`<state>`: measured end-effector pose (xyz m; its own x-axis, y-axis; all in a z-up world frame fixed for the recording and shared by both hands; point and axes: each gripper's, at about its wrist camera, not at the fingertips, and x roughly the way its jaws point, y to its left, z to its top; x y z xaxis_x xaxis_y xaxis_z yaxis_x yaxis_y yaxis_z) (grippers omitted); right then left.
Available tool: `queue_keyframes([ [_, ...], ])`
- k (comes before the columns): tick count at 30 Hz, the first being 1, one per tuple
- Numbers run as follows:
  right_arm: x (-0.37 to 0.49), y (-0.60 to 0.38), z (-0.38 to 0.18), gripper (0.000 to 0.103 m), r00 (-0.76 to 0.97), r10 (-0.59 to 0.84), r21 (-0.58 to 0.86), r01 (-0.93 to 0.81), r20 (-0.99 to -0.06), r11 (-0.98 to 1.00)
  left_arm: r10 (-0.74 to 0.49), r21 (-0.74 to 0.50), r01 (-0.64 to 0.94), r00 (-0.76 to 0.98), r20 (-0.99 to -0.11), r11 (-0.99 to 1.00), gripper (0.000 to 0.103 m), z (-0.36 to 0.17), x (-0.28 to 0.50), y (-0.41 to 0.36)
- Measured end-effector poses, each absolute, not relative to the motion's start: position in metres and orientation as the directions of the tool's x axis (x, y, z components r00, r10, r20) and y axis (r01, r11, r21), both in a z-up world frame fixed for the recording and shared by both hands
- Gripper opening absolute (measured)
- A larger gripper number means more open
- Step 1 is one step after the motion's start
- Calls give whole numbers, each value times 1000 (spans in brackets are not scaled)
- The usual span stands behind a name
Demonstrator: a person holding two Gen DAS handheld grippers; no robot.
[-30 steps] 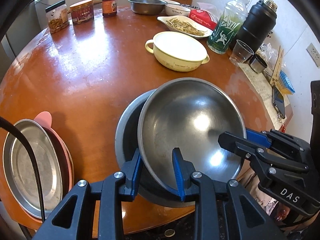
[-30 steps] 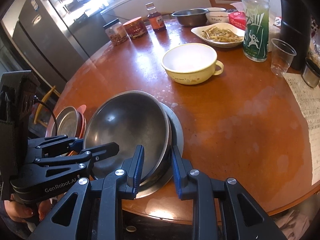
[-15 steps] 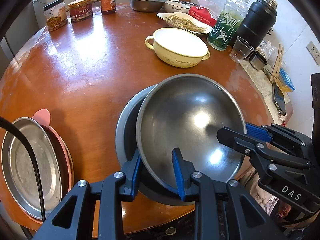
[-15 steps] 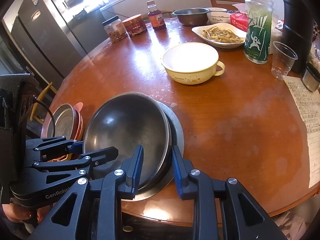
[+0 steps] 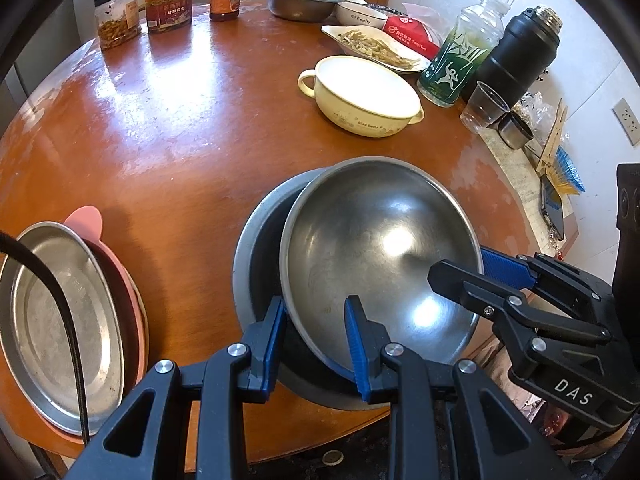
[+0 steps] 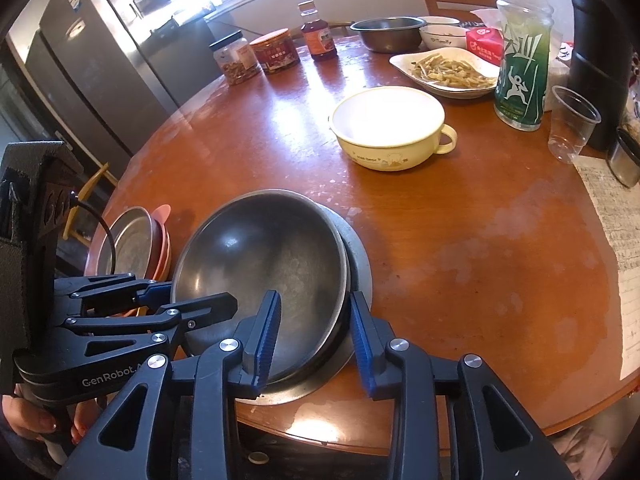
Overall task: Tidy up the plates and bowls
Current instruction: 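Lift the steel mixing bowl with both tools and lower it into the basin, then open both tools and release the mixing bowl inside the basin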
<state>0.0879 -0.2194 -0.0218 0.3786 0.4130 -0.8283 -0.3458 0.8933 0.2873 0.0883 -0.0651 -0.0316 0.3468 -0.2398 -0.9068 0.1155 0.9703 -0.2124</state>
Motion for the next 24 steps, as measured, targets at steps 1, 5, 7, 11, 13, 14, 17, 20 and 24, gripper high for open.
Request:
queue_keyframes([
  [1,88,-219,-22,39,377,417,292,-346,-827,892,-237,-210,115,348,-907,971,30,-31,88,-65],
  [5,89,-218,-22,40,376,414,286,-350,-829,892,-227,-200,113,362,-904,973,30,-27,86,-62],
  [7,89,-217,-22,40,375,417,289,-352,-828,890,-232,-204,113,369,-900,972,30,-24,86,-60],
  [11,88,-217,-20,40,382,411,280,-353,-828,893,-227,-201,107,378,-898,974,30,-21,84,-57],
  [13,87,-219,-19,40,386,413,282,-351,-825,893,-227,-201,108,384,-895,974,30,-18,84,-57],
  [14,87,-220,-18,40,390,416,284,-352,-822,892,-226,-199,108,385,-895,974,30,-18,83,-57],
  [17,87,-224,-13,40,405,417,284,-349,-814,893,-224,-194,114,399,-889,974,30,-13,83,-58],
  [20,88,-227,-8,40,419,416,280,-348,-807,895,-224,-190,122,415,-882,974,30,-8,81,-59],
  [24,89,-230,-3,44,429,416,278,-349,-802,895,-215,-178,125,432,-876,976,31,0,82,-60],
])
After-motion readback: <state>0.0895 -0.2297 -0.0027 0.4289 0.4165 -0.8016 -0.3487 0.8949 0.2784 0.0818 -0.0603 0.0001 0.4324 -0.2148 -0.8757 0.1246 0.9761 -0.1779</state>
